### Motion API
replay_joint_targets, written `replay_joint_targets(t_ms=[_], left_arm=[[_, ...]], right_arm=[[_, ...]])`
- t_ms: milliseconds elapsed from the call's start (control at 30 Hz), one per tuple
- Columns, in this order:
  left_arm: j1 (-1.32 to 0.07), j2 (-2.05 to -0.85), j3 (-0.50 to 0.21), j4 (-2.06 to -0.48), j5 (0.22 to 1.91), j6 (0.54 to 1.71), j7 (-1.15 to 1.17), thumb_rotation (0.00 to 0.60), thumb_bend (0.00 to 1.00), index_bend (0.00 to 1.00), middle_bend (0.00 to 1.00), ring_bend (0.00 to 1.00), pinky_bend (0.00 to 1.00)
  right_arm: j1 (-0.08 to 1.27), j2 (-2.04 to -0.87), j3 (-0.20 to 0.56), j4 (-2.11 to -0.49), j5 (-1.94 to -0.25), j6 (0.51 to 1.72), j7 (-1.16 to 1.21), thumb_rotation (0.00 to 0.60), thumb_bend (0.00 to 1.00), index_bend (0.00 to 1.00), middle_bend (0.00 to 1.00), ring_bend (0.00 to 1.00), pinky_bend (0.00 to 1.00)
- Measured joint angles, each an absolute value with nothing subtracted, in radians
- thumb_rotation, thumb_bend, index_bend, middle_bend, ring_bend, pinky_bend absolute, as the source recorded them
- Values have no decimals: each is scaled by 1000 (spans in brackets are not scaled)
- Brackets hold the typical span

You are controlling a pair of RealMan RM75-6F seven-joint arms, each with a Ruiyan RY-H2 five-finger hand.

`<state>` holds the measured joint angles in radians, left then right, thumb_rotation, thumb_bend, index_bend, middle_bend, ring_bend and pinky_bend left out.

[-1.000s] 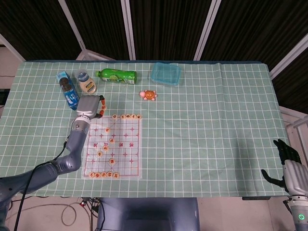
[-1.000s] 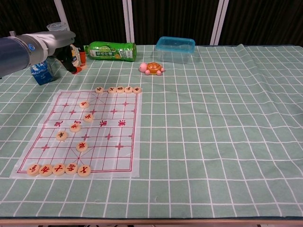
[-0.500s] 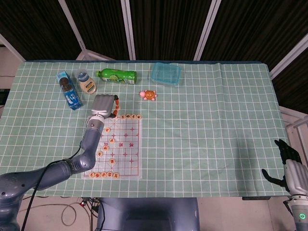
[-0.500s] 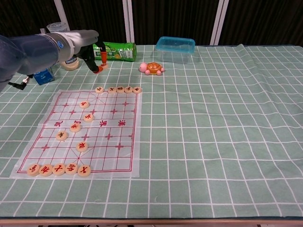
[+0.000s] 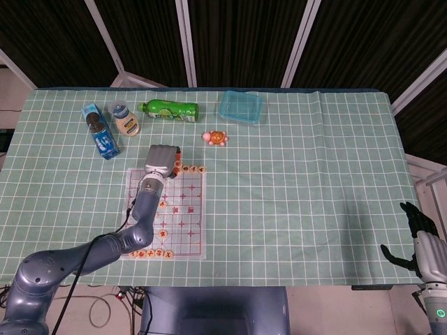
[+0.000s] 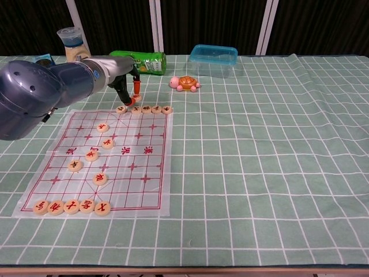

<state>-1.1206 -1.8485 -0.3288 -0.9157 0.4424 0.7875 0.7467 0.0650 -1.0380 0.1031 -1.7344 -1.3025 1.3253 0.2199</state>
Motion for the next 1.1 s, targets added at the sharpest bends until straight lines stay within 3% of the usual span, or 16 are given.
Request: replay_joint_targets(t_ms=[667, 1100], left_arm=[[-1125, -1902, -316, -845, 437, 769, 760, 600, 359, 474, 1000, 994, 967], [-1121, -1903, -316, -835, 447, 758, 759, 600, 311, 350, 1000, 985, 967]], right_arm=[[65, -1032, 104, -1741, -1296, 1319, 228, 600, 323, 0, 0, 0, 0], [64, -1032, 106, -1742, -1292, 1320, 227, 600, 323, 0, 0, 0, 0]])
